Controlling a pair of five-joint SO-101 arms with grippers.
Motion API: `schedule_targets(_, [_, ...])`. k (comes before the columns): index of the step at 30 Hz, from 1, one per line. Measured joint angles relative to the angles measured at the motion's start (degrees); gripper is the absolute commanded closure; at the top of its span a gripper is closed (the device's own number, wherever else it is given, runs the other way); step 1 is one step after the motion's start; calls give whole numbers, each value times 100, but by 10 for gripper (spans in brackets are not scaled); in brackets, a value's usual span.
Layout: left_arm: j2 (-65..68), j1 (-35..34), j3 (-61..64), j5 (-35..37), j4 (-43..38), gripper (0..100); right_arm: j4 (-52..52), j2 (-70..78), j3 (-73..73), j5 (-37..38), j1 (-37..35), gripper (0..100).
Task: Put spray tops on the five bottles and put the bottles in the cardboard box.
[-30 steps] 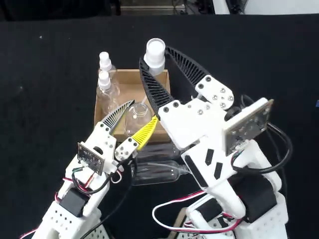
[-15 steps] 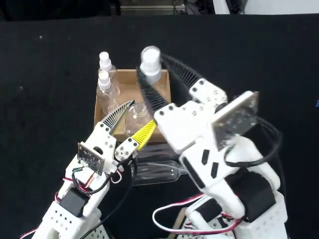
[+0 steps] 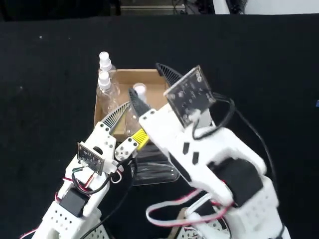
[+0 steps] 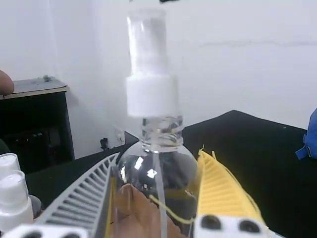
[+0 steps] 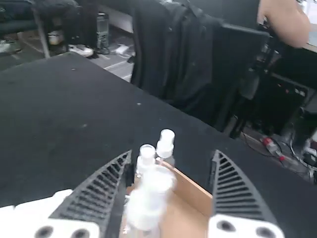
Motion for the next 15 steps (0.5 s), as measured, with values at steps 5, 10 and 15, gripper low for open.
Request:
schedule_targets(5, [0,0,0,0,0,970,774,-9,-844,9,-79,889])
schedule_targets(10, [0,0,0,0,0,970,879,-62,-1169,9,1240,975])
schedule_targets(15, [0,0,0,0,0,970,879,-79,-633,9,2875,945])
